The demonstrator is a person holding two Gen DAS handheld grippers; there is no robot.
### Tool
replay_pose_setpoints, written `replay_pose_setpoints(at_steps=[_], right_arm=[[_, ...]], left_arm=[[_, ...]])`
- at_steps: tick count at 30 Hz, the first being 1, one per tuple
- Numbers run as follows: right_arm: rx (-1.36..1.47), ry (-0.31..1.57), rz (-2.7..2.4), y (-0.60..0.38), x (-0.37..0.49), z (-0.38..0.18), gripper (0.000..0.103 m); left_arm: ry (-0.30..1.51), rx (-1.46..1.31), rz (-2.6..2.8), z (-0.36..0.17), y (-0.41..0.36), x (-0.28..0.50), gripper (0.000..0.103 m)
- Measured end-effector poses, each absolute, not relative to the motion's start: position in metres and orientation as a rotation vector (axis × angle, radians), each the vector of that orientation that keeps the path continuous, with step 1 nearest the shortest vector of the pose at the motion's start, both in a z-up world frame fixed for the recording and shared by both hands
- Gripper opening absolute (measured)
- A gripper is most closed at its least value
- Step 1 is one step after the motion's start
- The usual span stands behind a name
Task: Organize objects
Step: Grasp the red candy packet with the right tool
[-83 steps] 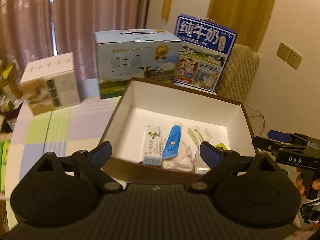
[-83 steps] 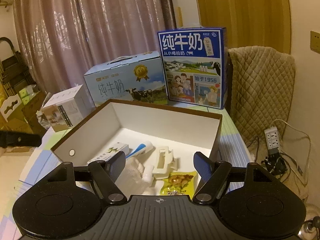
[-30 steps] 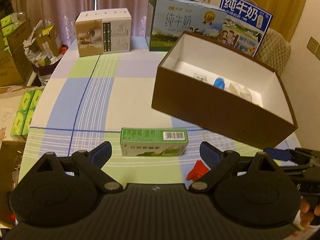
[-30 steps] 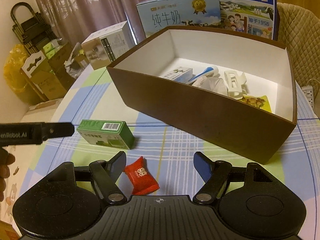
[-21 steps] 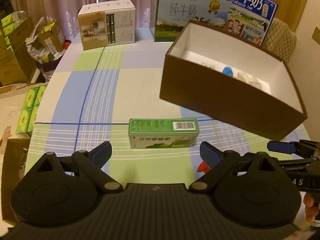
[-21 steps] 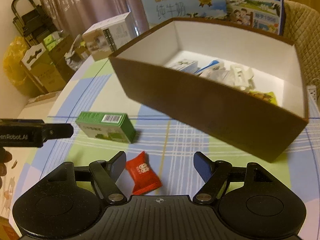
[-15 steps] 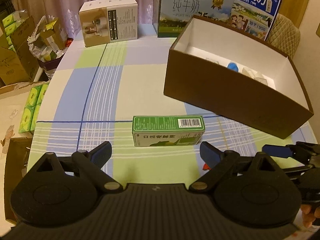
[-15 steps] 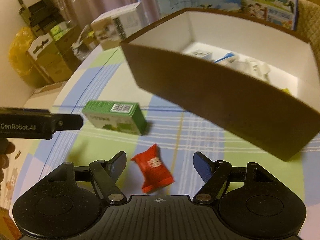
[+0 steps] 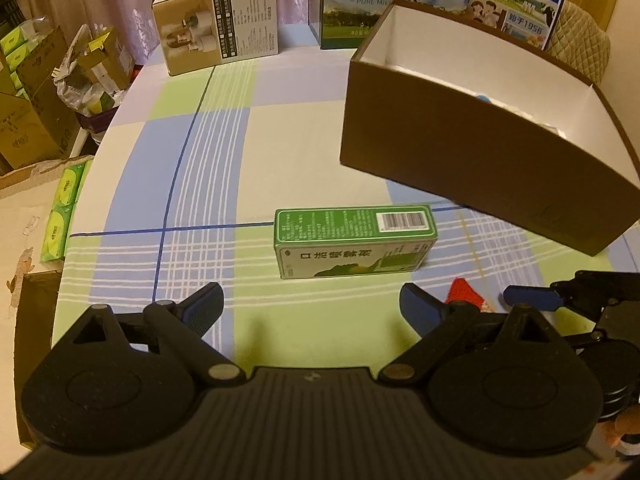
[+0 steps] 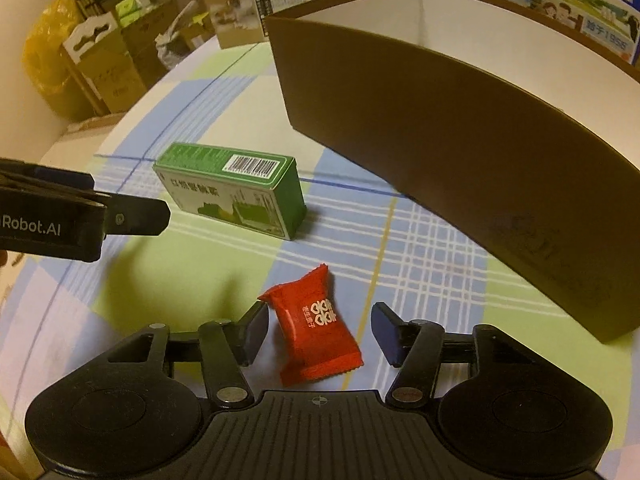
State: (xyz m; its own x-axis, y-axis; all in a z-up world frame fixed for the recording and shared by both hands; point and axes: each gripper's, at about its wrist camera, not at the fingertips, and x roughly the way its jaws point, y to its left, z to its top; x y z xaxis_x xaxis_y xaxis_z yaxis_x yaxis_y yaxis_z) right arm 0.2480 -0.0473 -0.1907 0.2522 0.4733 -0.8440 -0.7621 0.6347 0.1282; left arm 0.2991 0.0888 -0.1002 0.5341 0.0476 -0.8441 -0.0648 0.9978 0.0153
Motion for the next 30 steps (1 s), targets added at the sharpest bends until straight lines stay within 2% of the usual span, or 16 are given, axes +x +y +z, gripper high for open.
replay_pose_setpoints(at_steps=[7,9,18,30], right_arm=[[-0.372,1.007,0.872,-0.045,0.248,-0.197,0.040],[-0.410,0.985,0.876,-0.043,0.246,-0.197,0.028],[-0.381,1.033,0.752,-0.060,0.264,-0.192,0.026],[-0.349,1.063,0.673,-0.083,0.281,-0.186,0.026]], left_arm=[[0.995,-0.004,0.064,-0.105,0.090,0.302,0.093],[0.992,0.003,0.063,-0.106,0.090,0.304,0.093],[0.894,0.008,0.019,-0.115,0.106,0.322,0.094],[0.851,-0.310,-0.038,-0.121,0.132,0.346,0.095]])
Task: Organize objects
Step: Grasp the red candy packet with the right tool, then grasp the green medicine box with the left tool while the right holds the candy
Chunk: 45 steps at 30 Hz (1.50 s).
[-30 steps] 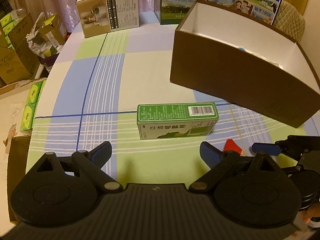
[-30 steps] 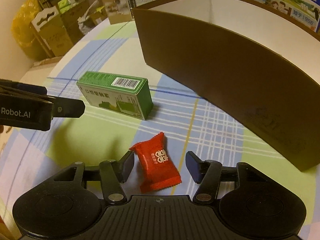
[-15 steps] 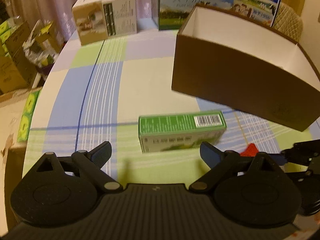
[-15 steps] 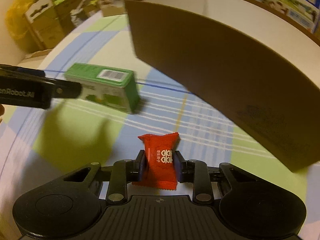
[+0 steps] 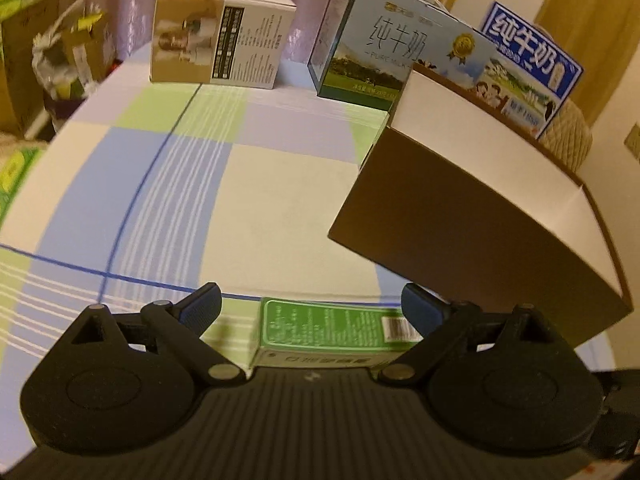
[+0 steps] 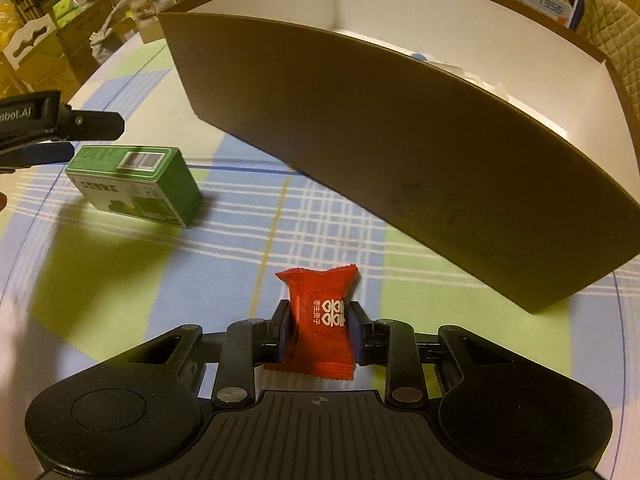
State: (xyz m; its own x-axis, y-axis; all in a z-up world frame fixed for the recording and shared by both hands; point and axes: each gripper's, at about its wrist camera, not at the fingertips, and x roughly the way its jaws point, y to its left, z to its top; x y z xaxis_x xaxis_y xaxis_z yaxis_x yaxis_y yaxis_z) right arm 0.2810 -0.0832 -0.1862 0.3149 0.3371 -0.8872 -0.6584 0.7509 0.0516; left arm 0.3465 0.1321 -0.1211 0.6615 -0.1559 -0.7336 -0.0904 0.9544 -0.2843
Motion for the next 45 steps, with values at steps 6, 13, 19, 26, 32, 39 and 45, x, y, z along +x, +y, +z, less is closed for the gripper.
replay_pose_setpoints(at_steps=[6,13,19,26,32,39,45], right_arm=[[-0.346,1.067,0.634,-0.095,0.288,-0.184,0.026],[-0.333,1.079,0.585,-0.113,0.298,-0.182,0.026],[-0.323,1.081,0.569,-0.125,0.301,-0.181,0.026],[-0.330,1.079,0.574,-0.125,0.302,-0.181,0.026],[-0.321,1.085,0.575,-0.126,0.303,-0.181,0.026],[-0.305,1.098,0.577,-0.128,0.305,-0.181,0.026],[-0.310,1.095,0.579,-0.128,0.304,-0.181,0.026]], left_arm=[[0.911,-0.371,-0.092,-0.126,0.128,0.350,0.094],[0.994,-0.273,-0.214,-0.120,0.101,0.327,0.094],[0.930,0.018,-0.242,-0.108,0.065,0.314,0.094],[0.931,0.070,-0.184,-0.120,0.056,0.335,0.082],[0.942,0.108,-0.177,-0.123,0.040,0.340,0.056],[1.006,0.085,-0.193,-0.123,0.030,0.339,0.029],[1.079,0.066,-0.161,-0.121,0.017,0.335,0.026]])
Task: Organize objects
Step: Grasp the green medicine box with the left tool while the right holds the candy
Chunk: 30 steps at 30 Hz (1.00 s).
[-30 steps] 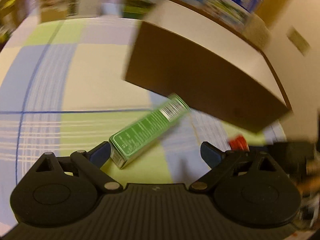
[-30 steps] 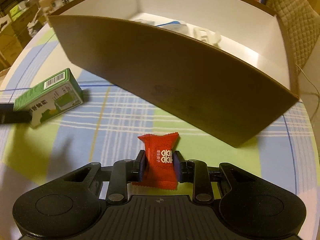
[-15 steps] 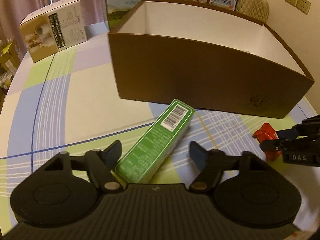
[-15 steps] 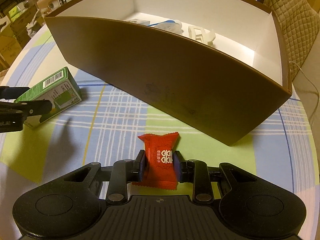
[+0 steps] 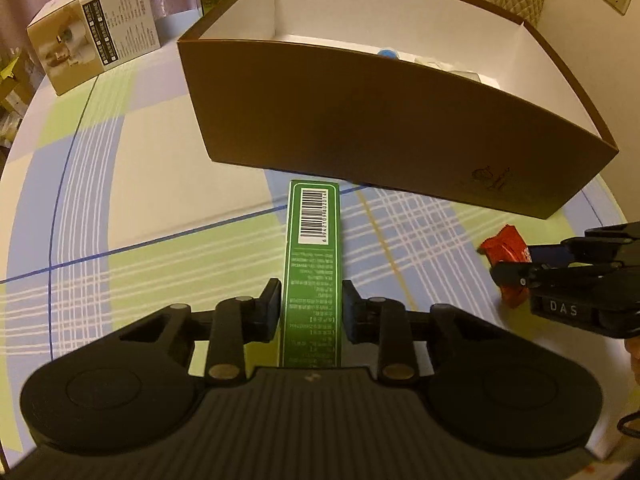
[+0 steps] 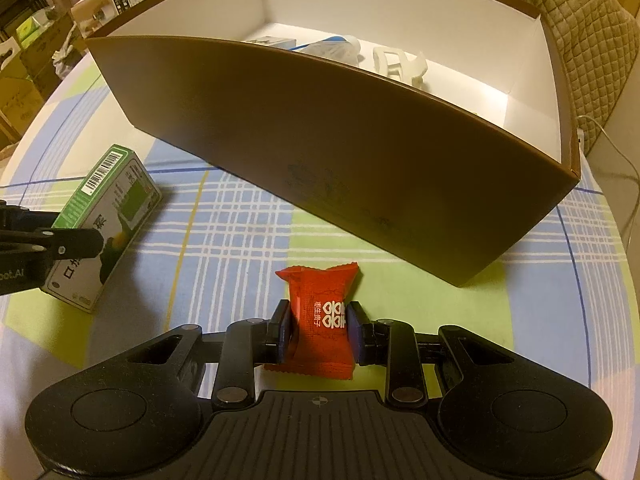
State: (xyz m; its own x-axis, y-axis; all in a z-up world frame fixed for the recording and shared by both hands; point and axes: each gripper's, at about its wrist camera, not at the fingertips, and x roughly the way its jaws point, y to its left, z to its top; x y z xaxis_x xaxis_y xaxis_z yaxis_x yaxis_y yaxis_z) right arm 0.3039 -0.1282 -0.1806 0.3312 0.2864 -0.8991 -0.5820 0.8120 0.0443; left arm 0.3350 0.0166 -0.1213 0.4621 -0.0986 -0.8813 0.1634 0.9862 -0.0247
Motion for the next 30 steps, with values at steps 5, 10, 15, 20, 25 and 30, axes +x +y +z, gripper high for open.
replay_pose_setpoints(at_steps=[5,10,15,20,25,30], right_arm=[[-0.310,1.093,0.578,-0.128,0.304,-0.180,0.026],[-0.301,1.089,0.582,-0.127,0.306,-0.181,0.026],[-0.296,1.087,0.588,-0.127,0.307,-0.181,0.027],[-0.285,1.090,0.584,-0.130,0.307,-0.180,0.027],[-0.296,1.083,0.596,-0.131,0.305,-0.181,0.026],[-0.270,1.062,0.649,-0.130,0.302,-0.175,0.022]], left_arm=[[1.094,0.045,-0.140,-0.128,0.011,0.342,0.027],[1.089,0.047,-0.122,-0.135,0.007,0.350,0.027],[1.086,0.046,-0.106,-0.147,0.006,0.358,0.026],[1.078,0.082,-0.111,-0.145,0.004,0.354,0.026],[1.054,0.074,-0.109,-0.137,0.009,0.350,0.026],[1.024,0.074,-0.125,-0.124,0.009,0.343,0.026]])
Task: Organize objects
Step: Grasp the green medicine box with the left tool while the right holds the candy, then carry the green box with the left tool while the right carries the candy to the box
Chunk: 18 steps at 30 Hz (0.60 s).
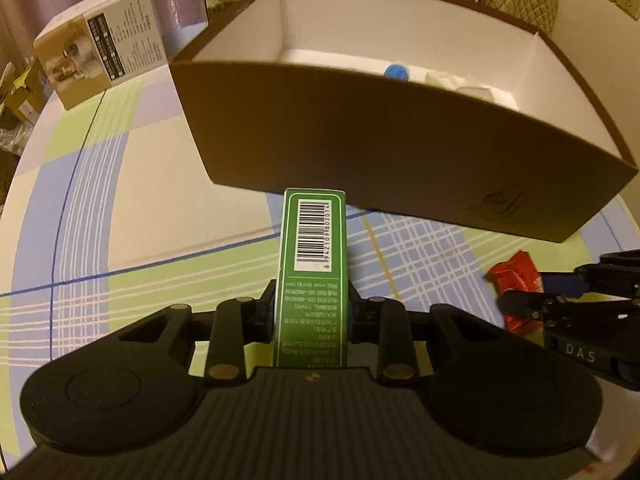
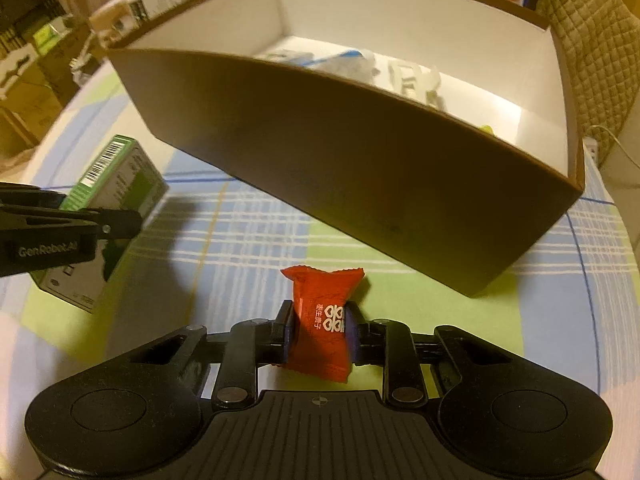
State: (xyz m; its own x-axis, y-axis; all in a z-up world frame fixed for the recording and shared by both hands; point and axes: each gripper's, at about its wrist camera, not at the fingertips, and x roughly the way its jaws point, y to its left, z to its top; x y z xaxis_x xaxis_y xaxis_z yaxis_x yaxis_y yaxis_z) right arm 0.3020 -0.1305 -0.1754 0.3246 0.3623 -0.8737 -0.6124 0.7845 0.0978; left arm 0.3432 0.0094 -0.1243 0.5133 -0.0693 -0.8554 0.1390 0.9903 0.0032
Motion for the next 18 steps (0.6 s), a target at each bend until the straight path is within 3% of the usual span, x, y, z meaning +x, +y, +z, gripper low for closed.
replay_pose_setpoints(at_steps=[18], right_arm=[[-0.120,0.894,0.802,-0.137,0.275,-0.108,0.022]], left_arm=[[0.872,0.025,-0.146,-0.060,0.012,0.315,0.026]])
